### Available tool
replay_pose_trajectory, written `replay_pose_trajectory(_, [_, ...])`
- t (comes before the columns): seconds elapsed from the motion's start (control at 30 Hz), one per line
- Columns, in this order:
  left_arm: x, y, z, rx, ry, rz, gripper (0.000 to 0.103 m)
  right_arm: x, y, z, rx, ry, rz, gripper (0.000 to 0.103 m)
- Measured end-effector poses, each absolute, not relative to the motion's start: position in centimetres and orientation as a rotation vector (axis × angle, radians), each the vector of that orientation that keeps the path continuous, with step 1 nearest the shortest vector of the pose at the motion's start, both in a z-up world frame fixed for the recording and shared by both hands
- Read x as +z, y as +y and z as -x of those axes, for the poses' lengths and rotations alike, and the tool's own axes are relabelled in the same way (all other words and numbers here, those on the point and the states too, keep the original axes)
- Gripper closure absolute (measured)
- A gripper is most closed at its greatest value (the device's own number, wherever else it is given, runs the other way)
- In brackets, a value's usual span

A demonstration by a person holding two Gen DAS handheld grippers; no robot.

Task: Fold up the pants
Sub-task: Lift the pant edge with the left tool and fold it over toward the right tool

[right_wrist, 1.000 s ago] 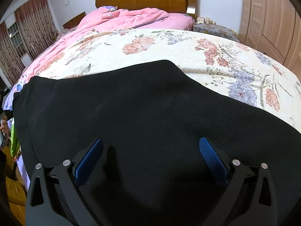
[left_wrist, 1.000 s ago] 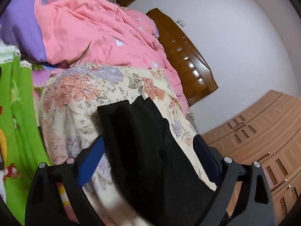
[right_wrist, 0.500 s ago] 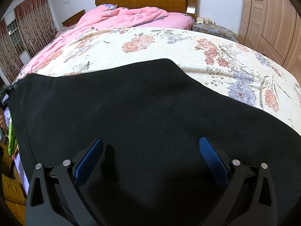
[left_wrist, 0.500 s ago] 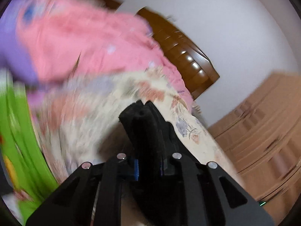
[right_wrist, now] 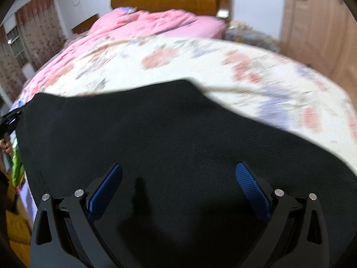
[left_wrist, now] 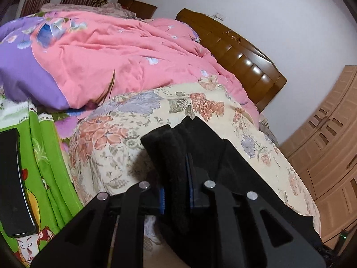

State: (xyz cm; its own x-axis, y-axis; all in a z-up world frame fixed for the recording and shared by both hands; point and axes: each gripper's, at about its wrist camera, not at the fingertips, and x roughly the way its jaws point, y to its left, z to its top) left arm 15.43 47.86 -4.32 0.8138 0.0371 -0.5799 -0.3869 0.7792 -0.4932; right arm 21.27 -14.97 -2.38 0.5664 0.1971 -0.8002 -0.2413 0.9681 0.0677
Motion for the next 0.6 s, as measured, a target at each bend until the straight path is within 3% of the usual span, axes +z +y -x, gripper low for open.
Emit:
replay_pose_trajectory(0.17, [-3.6, 46.6, -15.1, 0.291, 0.553, 0.586, 0.089, -4.6, -21.8, -20.4, 0.011, 1.027, 0.229, 0.005])
replay_pose_trajectory(0.23, [-4.4, 47.2, -15.3, 0.298, 0.567, 0.615, 0.089, -4.9, -25.9, -19.5, 0.126, 1.033, 0.069, 0.005])
replay_pose_trajectory(0.4, [-4.5, 47.2, -15.5, 0.318, 0.587, 0.597, 0.086, -4.8, -27.3, -18.3, 0.124, 1.052, 0.116, 0.005])
replay_pose_trajectory(0.5, [0.0, 43.4, -14.5, 0.518, 0.575, 0.346, 0.069, -3.1, -26.3, -17.0, 0.071, 1.008, 0.174, 0.005])
replay_pose_trajectory(0.57, [5.5, 37.9, -11.6, 0.606, 0.370, 0.186, 0.018, -1.5, -25.8, -16.1, 0.098, 0.948, 0.176, 0.005])
replay_pose_trajectory(0.6, [7.7, 34.8, -10.5, 0.556, 0.279, 0.151, 0.013, -0.9, -25.9, -15.8, 0.126, 0.920, 0.146, 0.005])
